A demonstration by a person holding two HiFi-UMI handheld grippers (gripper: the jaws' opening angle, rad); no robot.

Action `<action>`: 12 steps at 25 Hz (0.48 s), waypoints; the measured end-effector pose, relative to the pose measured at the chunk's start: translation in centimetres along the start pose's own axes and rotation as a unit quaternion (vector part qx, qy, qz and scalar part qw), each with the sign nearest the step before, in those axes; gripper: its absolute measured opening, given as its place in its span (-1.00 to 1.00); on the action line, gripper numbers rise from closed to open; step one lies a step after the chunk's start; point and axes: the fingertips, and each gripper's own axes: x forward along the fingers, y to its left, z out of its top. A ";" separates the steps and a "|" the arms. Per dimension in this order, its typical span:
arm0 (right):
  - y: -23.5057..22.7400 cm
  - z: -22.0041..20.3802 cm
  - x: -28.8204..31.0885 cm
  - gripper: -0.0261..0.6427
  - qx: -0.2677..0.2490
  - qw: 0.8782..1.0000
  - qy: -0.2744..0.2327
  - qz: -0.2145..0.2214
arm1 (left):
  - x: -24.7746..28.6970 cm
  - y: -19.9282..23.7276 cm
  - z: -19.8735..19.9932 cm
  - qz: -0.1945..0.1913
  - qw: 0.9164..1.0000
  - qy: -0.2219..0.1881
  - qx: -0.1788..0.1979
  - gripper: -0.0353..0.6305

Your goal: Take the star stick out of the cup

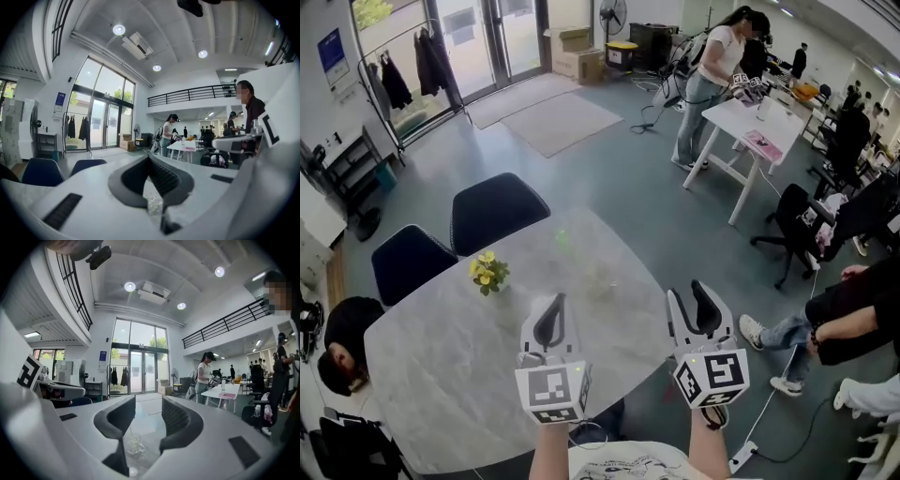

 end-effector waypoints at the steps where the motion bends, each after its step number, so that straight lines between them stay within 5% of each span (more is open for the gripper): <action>1: 0.0 0.0 1.0 -0.42 -0.001 1.000 0.003 0.005 | 0.7 0.3 -0.2 0.001 1.000 0.003 -0.001 -0.89; 12: 2.5 -2.7 9.1 -0.42 -0.006 0.996 0.046 0.071 | 5.3 4.3 -3.0 0.039 0.998 0.038 -0.025 -0.89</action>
